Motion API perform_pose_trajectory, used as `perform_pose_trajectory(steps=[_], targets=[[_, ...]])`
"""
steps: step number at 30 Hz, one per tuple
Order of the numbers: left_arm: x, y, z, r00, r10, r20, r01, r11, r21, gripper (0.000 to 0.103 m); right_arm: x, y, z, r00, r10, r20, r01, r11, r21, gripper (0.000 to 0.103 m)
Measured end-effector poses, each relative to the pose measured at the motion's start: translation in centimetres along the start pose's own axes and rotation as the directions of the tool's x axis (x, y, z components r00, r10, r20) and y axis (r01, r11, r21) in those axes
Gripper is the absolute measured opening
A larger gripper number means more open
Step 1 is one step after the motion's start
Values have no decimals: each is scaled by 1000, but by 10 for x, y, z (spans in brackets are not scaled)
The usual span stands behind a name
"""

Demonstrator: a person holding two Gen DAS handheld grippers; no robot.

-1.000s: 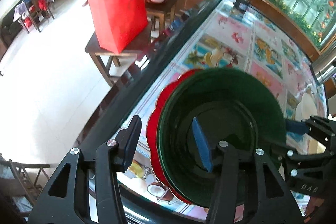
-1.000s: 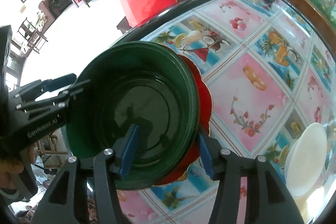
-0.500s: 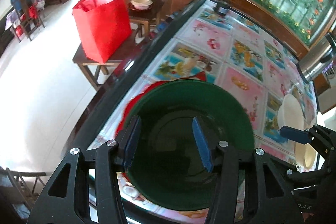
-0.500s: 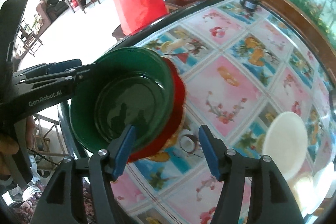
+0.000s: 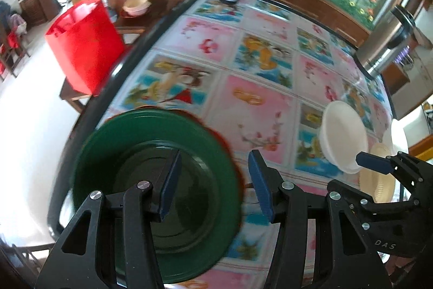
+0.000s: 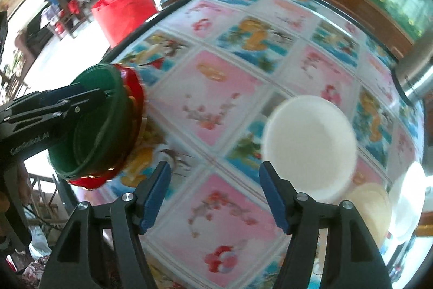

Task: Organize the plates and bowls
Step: 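Lower the green bowl onto the red plates and open both tools, then move both tools to the white bowl beside the thermos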

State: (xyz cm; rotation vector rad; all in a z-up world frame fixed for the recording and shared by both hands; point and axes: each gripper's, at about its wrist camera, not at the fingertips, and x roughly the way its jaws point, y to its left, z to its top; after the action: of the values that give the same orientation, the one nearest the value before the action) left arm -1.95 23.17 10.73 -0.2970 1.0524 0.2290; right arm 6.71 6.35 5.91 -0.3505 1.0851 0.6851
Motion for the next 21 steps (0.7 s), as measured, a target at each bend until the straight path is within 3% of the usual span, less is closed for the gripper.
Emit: perform_pose_trajectory(steps=[21], targets=[[55,-127,26,995,-78,-69,87,987,133,51,-3,-118,-25,998,-65,-6,65,978,197,71]])
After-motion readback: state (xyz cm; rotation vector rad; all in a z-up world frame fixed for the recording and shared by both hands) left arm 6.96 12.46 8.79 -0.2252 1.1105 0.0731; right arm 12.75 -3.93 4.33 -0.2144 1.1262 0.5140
